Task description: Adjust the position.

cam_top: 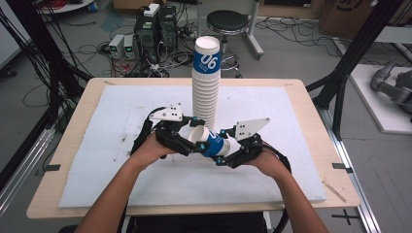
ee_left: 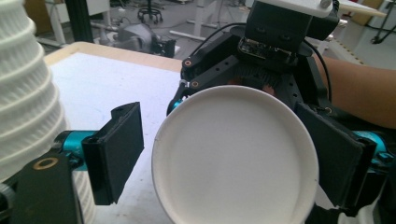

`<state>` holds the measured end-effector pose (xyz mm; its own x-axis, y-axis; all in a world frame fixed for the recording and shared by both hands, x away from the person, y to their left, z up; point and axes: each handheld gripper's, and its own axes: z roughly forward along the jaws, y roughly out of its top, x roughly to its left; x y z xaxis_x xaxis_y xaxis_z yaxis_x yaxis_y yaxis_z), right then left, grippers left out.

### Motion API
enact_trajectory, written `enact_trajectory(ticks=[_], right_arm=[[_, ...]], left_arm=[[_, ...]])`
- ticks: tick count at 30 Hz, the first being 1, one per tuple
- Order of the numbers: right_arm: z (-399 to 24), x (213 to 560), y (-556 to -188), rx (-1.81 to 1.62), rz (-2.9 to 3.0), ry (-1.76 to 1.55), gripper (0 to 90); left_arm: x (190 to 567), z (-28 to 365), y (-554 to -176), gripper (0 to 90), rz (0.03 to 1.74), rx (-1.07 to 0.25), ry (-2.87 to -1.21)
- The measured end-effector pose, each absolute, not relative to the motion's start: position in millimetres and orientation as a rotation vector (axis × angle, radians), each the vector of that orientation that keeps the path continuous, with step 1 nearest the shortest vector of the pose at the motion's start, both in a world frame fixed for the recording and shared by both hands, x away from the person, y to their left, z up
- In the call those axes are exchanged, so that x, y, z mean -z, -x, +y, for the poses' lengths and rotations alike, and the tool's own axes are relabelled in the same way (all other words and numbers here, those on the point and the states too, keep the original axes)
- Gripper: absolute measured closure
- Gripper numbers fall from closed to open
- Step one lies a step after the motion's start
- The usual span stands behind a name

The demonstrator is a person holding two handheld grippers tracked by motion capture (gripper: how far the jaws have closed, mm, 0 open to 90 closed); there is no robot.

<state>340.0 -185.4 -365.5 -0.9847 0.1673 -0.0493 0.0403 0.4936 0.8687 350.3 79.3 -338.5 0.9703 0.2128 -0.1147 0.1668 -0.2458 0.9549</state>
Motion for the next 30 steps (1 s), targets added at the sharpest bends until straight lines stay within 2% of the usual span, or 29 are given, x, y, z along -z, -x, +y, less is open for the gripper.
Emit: enact_trajectory(ticks=[7, 11, 12, 13, 14, 17, 18, 21, 26, 30], right_arm=[[-188.6, 365.0, -341.6, -1.518, 2.593, -0.189, 27.5], [-188.7, 364.5, -341.5, -1.522, 2.589, -0.192, 27.6], [-188.9, 363.9, -340.8, -1.526, 2.589, -0.180, 27.6], [-188.9, 363.9, -340.8, -1.526, 2.589, -0.180, 27.6], [-189.6, 363.7, -340.4, -1.506, 2.597, -0.171, 27.7], [-192.2, 363.0, -340.0, -1.502, 2.599, -0.161, 27.1], [-192.8, 362.8, -339.7, -1.521, 2.585, -0.175, 22.3], [-193.4, 361.7, -340.5, -1.588, 2.538, -0.245, 19.2], [-206.8, 357.6, -341.9, -1.795, 2.435, -0.362, 18.0], [-202.4, 362.4, -341.4, -1.800, 2.449, -0.358, 17.0]], left_arm=[[334.7, 86.7, -349.3, 16.8, 0.273, -0.066, -1.799], [338.1, 84.2, -349.2, 17.2, 0.258, -0.051, -1.850], [339.6, 82.5, -349.0, 20.8, 0.241, -0.039, -1.865], [340.6, 81.1, -348.5, 20.8, 0.222, -0.026, -1.871], [341.0, 80.2, -347.8, 28.3, 0.197, -0.026, -1.875], [341.6, 79.3, -348.6, 29.2, 0.185, -0.010, -1.862], [341.9, 80.2, -349.5, 28.8, 0.197, 0.002, -1.838], [343.1, 83.2, -350.4, 28.9, 0.207, -0.016, -1.812], [349.4, 92.8, -349.6, 29.5, 0.210, 0.000, -1.647], [349.2, 91.4, -348.1, 29.6, 0.196, -0.008, -1.627]])
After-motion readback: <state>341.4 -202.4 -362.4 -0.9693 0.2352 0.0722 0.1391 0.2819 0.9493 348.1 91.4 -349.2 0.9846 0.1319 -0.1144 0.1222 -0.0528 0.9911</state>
